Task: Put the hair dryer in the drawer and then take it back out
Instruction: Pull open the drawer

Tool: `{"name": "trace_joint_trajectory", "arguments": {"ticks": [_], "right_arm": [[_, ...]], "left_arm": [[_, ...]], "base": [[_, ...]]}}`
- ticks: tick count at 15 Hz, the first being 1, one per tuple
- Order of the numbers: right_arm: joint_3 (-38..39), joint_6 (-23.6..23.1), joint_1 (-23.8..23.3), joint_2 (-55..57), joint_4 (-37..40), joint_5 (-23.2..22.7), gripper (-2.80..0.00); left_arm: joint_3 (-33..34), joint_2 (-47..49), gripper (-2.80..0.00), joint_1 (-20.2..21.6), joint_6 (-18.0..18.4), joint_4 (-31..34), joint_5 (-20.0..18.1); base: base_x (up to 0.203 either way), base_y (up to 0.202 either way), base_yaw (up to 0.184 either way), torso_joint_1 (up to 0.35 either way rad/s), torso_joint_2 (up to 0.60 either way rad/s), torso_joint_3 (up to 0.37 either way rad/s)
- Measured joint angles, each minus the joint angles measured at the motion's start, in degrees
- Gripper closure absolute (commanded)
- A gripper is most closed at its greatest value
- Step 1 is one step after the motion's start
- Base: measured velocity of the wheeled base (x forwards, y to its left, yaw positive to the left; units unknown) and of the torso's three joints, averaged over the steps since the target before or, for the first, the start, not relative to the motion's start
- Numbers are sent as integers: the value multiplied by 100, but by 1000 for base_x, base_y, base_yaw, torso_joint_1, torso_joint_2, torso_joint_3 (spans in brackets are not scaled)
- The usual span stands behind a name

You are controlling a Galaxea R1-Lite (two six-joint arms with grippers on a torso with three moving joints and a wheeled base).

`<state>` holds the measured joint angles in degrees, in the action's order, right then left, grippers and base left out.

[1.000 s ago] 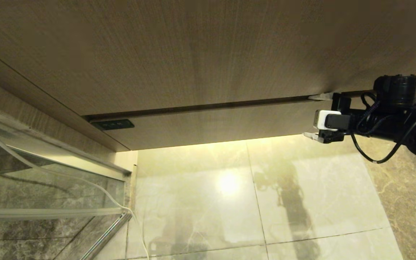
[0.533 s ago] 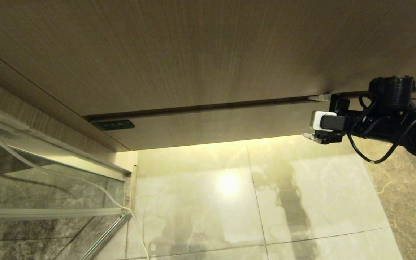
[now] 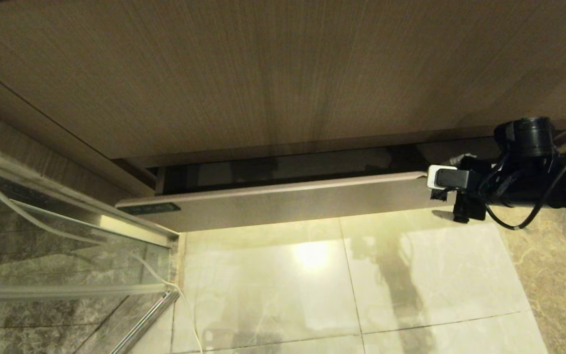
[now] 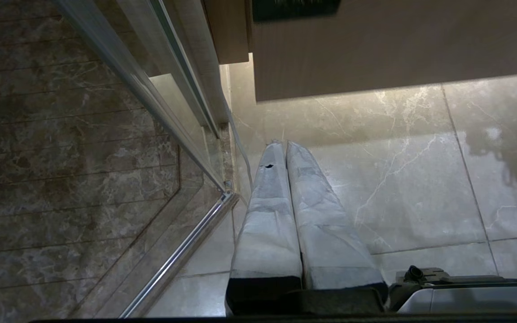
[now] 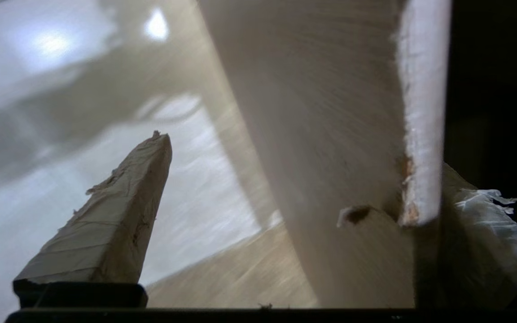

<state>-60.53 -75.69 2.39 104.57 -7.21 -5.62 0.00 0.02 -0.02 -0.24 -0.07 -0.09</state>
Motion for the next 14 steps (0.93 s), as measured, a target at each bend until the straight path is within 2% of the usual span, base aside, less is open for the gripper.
{"name": "trace_joint_trajectory", "arguments": {"ticks": [3, 7, 11, 14], "right_arm": [[-10, 139, -2, -66, 120, -11, -280], [151, 394, -5, -500, 652, -51, -280], [815, 647, -231, -1804, 1428, -77, -280], [1293, 1259, -509, -3003, 2005, -91, -280]], "left_arm": [[-2, 0, 0, -7, 2, -6, 1], [0, 0, 0, -7, 0, 1, 0], [0, 0, 0, -7, 0, 0, 2], [0, 0, 0, -9, 0, 2, 5]], "base": [[0, 0, 0, 0, 0, 0], [0, 0, 0, 0, 0, 0], [0, 0, 0, 0, 0, 0], [0, 0, 0, 0, 0, 0]]}}
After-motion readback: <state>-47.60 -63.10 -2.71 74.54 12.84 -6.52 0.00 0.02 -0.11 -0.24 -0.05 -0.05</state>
